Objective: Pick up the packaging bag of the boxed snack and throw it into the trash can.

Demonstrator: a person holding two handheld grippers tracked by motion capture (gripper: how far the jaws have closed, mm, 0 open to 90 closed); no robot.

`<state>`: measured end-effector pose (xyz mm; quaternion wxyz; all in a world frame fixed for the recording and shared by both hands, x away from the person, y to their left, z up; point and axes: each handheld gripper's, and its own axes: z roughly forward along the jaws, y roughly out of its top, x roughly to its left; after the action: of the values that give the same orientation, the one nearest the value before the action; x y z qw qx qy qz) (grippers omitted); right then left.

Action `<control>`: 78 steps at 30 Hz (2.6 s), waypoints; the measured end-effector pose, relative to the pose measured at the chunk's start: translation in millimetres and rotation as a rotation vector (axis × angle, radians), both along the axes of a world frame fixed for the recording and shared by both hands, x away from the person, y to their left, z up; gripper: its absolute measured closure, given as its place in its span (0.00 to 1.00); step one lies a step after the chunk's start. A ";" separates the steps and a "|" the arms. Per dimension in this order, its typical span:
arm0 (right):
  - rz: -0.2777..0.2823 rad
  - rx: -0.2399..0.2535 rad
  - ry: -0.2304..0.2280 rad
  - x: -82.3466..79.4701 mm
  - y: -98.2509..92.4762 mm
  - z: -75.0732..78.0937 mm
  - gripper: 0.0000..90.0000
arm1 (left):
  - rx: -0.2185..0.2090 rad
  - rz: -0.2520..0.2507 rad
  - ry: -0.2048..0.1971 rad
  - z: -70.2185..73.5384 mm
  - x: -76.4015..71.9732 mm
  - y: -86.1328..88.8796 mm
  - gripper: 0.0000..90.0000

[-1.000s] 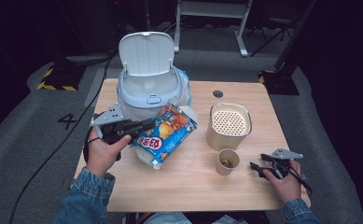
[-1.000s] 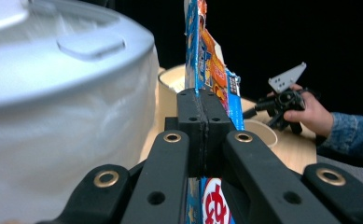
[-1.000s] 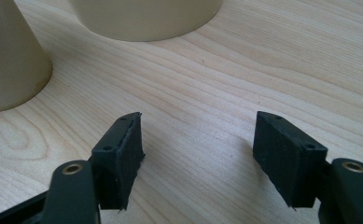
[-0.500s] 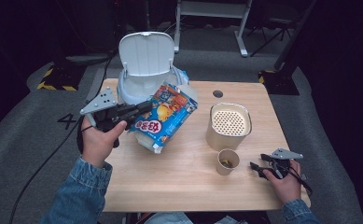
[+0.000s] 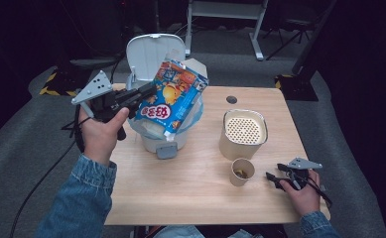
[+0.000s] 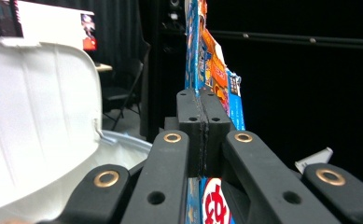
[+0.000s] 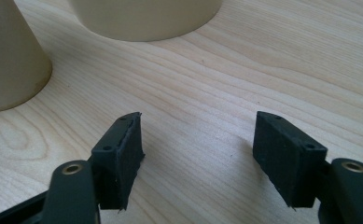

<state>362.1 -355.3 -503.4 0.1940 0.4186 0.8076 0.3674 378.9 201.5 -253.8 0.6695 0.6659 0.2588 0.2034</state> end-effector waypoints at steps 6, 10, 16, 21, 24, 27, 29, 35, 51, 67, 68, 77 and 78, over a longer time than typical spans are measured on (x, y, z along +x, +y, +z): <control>0.000 0.000 0.000 -0.1 0.1 0.0 0.37 | -0.040 0.027 -0.016 9.6 7.9 3.6 0.99; 0.000 -0.001 0.000 -0.1 0.0 0.0 0.37 | -0.057 0.040 -0.031 15.7 12.8 5.1 0.99; -0.001 -0.001 -0.001 -0.1 0.1 0.0 0.37 | -0.096 0.088 -0.048 22.2 23.3 6.6 0.99; -0.003 -0.002 -0.003 -0.4 0.3 0.0 0.37 | -0.123 0.116 -0.060 27.6 33.4 7.5 0.99; -0.004 -0.002 -0.003 -0.4 0.4 0.0 0.37 | -0.130 0.128 -0.070 29.6 38.5 7.2 0.99; -0.004 -0.002 -0.003 -0.4 0.4 0.0 0.37 | -0.134 0.143 -0.075 31.5 43.2 6.9 0.99; -0.004 -0.002 -0.003 -0.4 0.3 0.0 0.37 | -0.141 0.156 -0.081 32.1 46.8 6.3 0.99; -0.004 -0.001 -0.002 -0.4 0.3 0.0 0.37 | -0.155 0.188 -0.097 32.1 57.1 3.3 0.99; -0.003 -0.002 -0.002 -0.4 0.3 0.0 0.37 | -0.077 0.247 -0.059 18.1 82.2 -5.7 0.99; -0.003 -0.002 -0.003 -0.4 0.3 -0.1 0.37 | -0.014 0.240 -0.006 -4.6 89.6 -8.4 0.98; -0.003 -0.002 -0.003 -0.4 0.3 0.0 0.37 | -0.012 0.238 0.006 -5.9 89.1 -8.7 0.97; -0.003 -0.002 -0.002 -0.3 0.2 0.0 0.37 | 0.013 0.185 0.026 -6.8 79.6 -7.5 0.65; -0.003 -0.001 -0.001 -0.3 0.2 0.0 0.37 | 0.027 0.181 0.021 -6.7 78.2 -7.7 0.64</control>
<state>361.8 -355.0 -503.4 0.1955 0.4195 0.8070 0.3668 457.1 193.8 -260.5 0.6365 0.6510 0.3222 0.2594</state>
